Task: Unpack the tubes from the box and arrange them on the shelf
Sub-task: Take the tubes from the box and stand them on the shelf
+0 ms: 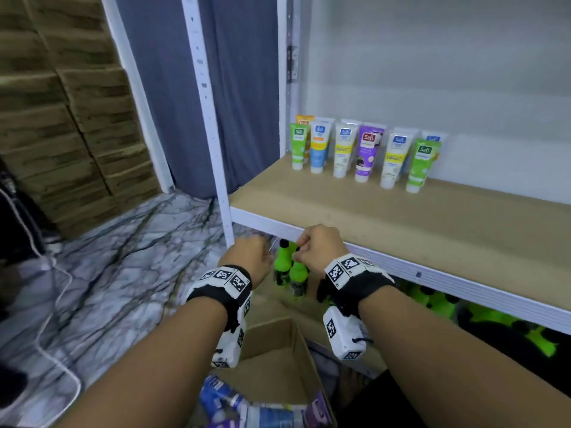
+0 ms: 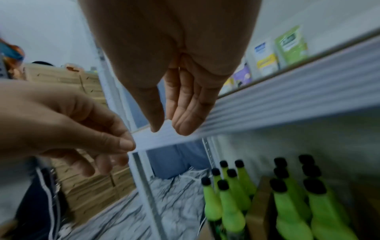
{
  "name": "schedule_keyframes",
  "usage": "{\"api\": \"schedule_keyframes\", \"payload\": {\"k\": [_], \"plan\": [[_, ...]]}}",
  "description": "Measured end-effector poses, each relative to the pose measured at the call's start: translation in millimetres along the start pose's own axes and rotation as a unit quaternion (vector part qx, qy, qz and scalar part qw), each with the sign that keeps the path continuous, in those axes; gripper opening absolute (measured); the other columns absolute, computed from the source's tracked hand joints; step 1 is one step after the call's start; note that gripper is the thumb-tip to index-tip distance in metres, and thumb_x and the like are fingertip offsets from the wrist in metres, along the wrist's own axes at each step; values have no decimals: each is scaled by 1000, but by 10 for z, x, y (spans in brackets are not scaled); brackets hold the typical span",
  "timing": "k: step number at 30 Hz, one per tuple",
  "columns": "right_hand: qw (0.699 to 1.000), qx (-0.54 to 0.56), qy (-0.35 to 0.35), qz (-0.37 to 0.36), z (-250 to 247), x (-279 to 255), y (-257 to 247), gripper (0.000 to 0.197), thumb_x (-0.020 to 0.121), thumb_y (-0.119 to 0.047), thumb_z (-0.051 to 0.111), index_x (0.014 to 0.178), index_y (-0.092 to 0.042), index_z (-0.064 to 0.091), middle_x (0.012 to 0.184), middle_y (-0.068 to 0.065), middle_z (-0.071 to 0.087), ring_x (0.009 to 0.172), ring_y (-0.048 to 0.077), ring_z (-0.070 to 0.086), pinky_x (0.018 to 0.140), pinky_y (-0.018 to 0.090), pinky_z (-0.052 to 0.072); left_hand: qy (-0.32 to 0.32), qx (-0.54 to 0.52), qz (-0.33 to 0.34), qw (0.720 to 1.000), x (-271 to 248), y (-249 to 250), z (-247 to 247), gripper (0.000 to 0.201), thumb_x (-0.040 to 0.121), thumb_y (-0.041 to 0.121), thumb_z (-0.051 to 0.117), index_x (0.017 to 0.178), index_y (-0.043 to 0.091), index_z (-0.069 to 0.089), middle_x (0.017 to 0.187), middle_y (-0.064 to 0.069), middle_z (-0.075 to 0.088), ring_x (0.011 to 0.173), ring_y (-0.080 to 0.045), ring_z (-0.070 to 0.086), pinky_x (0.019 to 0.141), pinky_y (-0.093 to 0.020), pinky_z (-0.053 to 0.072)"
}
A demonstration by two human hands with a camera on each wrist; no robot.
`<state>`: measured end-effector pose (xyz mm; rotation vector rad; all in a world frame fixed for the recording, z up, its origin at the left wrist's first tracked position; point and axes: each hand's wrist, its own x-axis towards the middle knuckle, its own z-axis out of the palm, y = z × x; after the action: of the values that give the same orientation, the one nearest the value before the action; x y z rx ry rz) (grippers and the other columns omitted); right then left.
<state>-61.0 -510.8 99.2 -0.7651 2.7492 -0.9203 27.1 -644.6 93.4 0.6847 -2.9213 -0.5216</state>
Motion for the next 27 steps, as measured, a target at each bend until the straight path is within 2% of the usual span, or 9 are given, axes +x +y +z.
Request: {"api": "schedule_keyframes", "payload": {"k": [3,6,9,13,17,19,21,24,27], "plan": [[997,-29,-69,-8,561,-108,-46,17,72,-7,69,85,4,70,87,20,72,85,31,69,79,39,58,-32,21,-90,995,-306,-535,272,11,87,28,59,85,17,60,95,-11,66,84,-32,62,69,-34,52],[988,-58,-144,-2,1138,-210,32,10,69,-12,73,76,-6,69,84,13,73,84,27,69,77,34,58,-89,37,-169,981,-585,-1037,578,14,88,25,59,89,11,60,102,-13,66,91,-30,63,74,-34,52],[973,-63,-220,23,1681,-275,166,19,70,-17,79,68,-17,60,80,4,68,82,24,66,73,27,53,-131,43,-246,959,-836,-1447,927,25,90,16,55,112,5,60,117,-17,62,108,-33,61,86,-36,49],[944,-107,-311,39,2334,-310,388,17,79,-19,75,92,-11,68,97,8,65,95,22,62,86,29,50,-179,18,-338,924,-1039,-1724,1354,25,93,11,51,111,-2,62,116,-19,64,107,-33,62,84,-35,50],[930,-127,-341,54,2913,-383,665,18,94,-15,53,104,-4,63,116,18,59,116,33,57,95,36,46,-172,-18,-407,897,-1130,-1753,1616,28,100,17,41,120,6,58,124,-13,61,114,-27,59,87,-31,47],[921,-131,-363,62,3120,-409,746,29,94,-16,55,119,-3,61,124,14,60,115,30,58,93,31,46,-169,-49,-462,869,-1167,-1728,1727,28,101,23,40,114,7,60,125,-11,61,116,-25,58,89,-30,45],[912,-136,-381,63,3303,-401,775,25,94,-15,54,112,-1,65,119,16,63,107,29,62,84,28,47,-172,-139,-530,819,-1158,-1781,1976,29,100,25,46,96,2,62,121,-15,63,112,-29,60,87,-30,47],[898,-142,-412,68,3555,-360,788,24,87,-20,66,101,0,66,110,18,66,99,31,65,79,29,50,-140,-230,-601,752,-1125,-1906,2267,37,95,29,53,108,-3,63,118,-18,63,110,-34,60,75,-29,42],[895,-143,-419,56,3769,-334,787,28,81,-27,73,96,-5,65,105,14,67,95,30,66,76,29,50,-101,-277,-627,721,-1049,-2023,2413,40,97,34,51,109,-2,65,117,-18,64,110,-33,61,82,-33,47]]}}
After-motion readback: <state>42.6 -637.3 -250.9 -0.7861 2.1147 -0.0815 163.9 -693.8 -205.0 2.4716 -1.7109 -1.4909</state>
